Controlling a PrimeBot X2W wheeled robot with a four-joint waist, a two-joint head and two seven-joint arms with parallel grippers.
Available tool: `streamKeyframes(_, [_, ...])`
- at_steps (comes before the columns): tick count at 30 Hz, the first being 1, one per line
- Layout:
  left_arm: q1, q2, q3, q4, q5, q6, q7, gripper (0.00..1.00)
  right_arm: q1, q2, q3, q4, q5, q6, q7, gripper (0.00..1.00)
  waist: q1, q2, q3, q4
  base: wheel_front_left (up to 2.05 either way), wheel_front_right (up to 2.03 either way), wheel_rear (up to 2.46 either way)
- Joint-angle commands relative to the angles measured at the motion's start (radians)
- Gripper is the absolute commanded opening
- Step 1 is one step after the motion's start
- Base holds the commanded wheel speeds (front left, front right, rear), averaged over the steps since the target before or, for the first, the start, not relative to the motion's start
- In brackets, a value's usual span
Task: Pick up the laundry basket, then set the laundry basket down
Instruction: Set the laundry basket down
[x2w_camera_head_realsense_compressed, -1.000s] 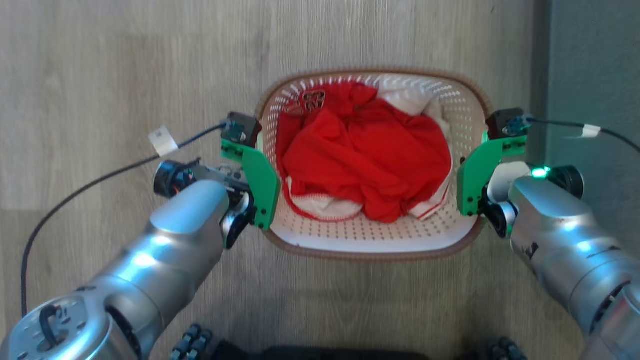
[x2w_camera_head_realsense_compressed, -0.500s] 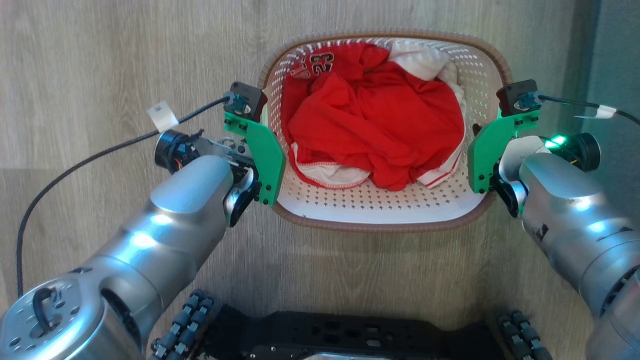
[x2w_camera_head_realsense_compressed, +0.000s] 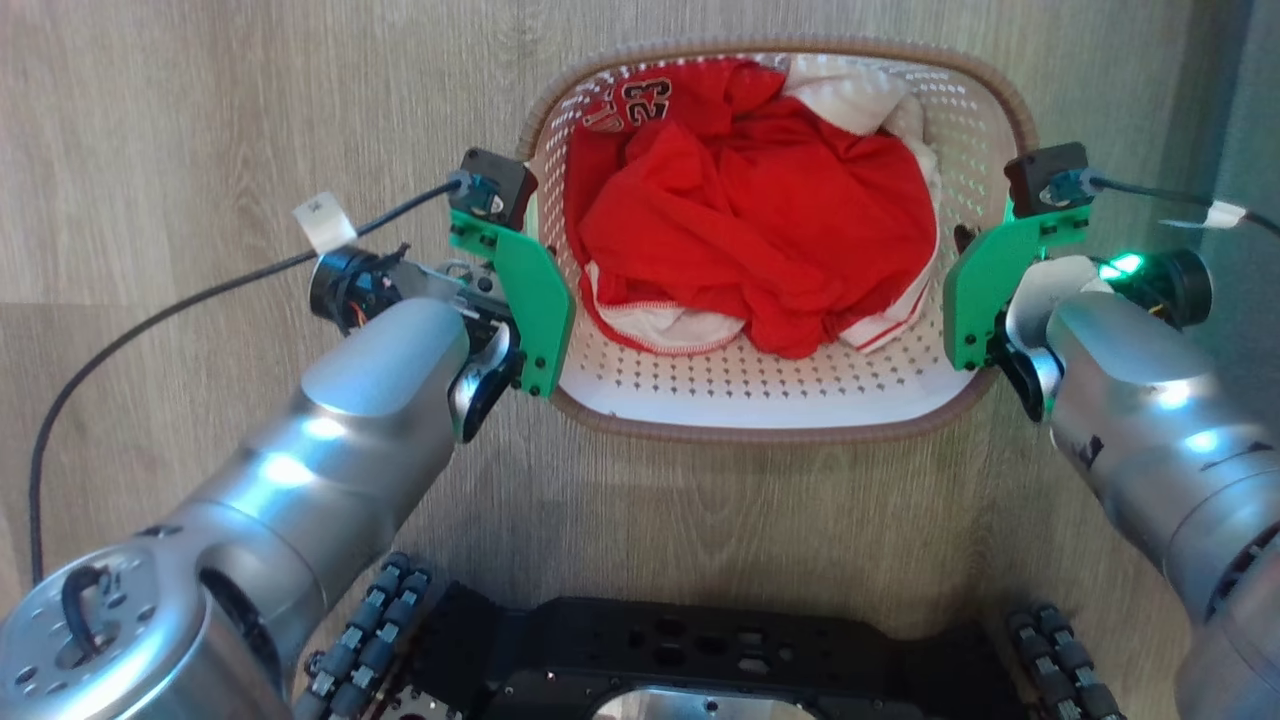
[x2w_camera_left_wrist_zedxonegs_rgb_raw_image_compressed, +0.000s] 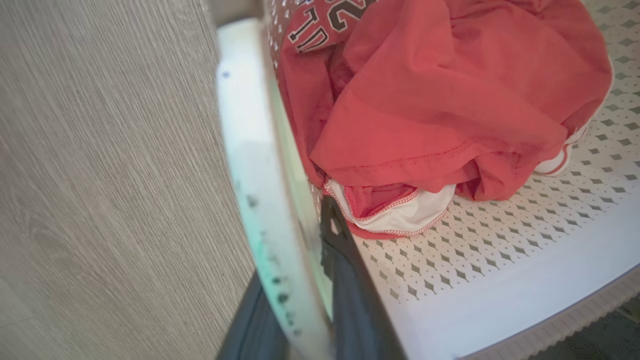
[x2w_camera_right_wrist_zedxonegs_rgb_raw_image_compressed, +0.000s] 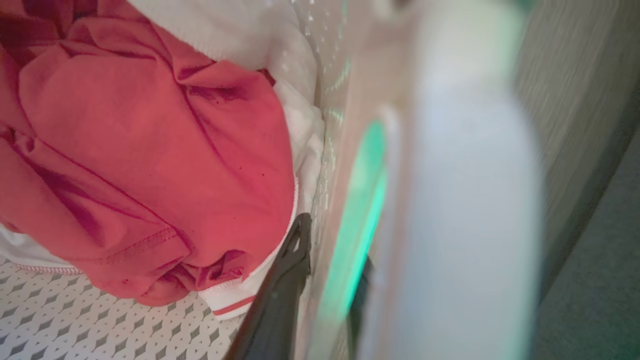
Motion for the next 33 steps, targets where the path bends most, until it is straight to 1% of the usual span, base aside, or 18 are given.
streamKeyframes(1, [-0.01, -0.018, 0.0, -0.056, 0.026, -0.015, -0.013, 0.0, 0.037, 0.027, 0.016, -0.02, -0.015, 0.007, -0.02, 0.0, 0.0, -0.0001, 0.004, 0.002, 0.0, 0.0, 0.0])
streamKeyframes(15, [-0.002, -0.018, 0.0, -0.074, 0.034, -0.007, -0.029, 0.0, 0.037, 0.026, 0.013, -0.018, -0.006, 0.007, -0.02, 0.0, 0.0, -0.0001, 0.023, 0.015, 0.0, 0.0, 0.0])
streamKeyframes(18, [-0.004, -0.018, 0.0, -0.077, 0.03, 0.002, -0.035, 0.0, 0.038, 0.025, 0.013, -0.018, -0.003, 0.007, -0.012, 0.0, 0.0, -0.0001, 0.025, 0.02, 0.0, 0.0, 0.0])
streamKeyframes(19, [-0.005, -0.018, 0.0, -0.077, 0.026, 0.011, -0.041, 0.11, 0.038, 0.024, 0.013, -0.018, -0.003, 0.007, -0.01, 0.29, 0.0, -0.0001, 0.025, 0.021, 0.0, 0.0, 0.0])
streamKeyframes(20, [-0.006, -0.018, 0.0, -0.075, 0.025, 0.02, -0.046, 0.65, 0.037, 0.023, 0.013, -0.017, -0.004, 0.007, -0.009, 0.69, 0.0, -0.0001, 0.025, 0.022, 0.0, 0.0, 0.0])
streamKeyframes(21, [-0.006, -0.018, 0.0, -0.072, 0.021, 0.029, -0.048, 1.0, 0.038, 0.023, 0.014, -0.017, -0.006, 0.007, -0.008, 1.0, 0.0, -0.0001, 0.025, 0.022, 0.0, 0.0, 0.0])
streamKeyframes(24, [-0.003, -0.018, 0.0, -0.068, 0.002, 0.042, -0.038, 1.0, 0.037, 0.021, 0.014, -0.017, -0.008, 0.007, -0.01, 1.0, 0.0, -0.0001, 0.024, 0.023, 0.0, 0.0, 0.0])
streamKeyframes(30, [0.003, -0.018, 0.0, -0.064, 0.0, 0.051, -0.019, 1.0, 0.034, 0.018, 0.01, -0.016, -0.009, 0.007, -0.015, 1.0, 0.0, -0.0001, 0.018, 0.025, 0.0, 0.0, 0.0])
streamKeyframes(33, [0.006, -0.018, 0.0, -0.059, 0.001, 0.066, -0.018, 1.0, 0.036, 0.013, 0.008, -0.016, -0.01, 0.007, -0.009, 1.0, 0.0, -0.0001, 0.012, 0.026, 0.0, 0.0, 0.0])
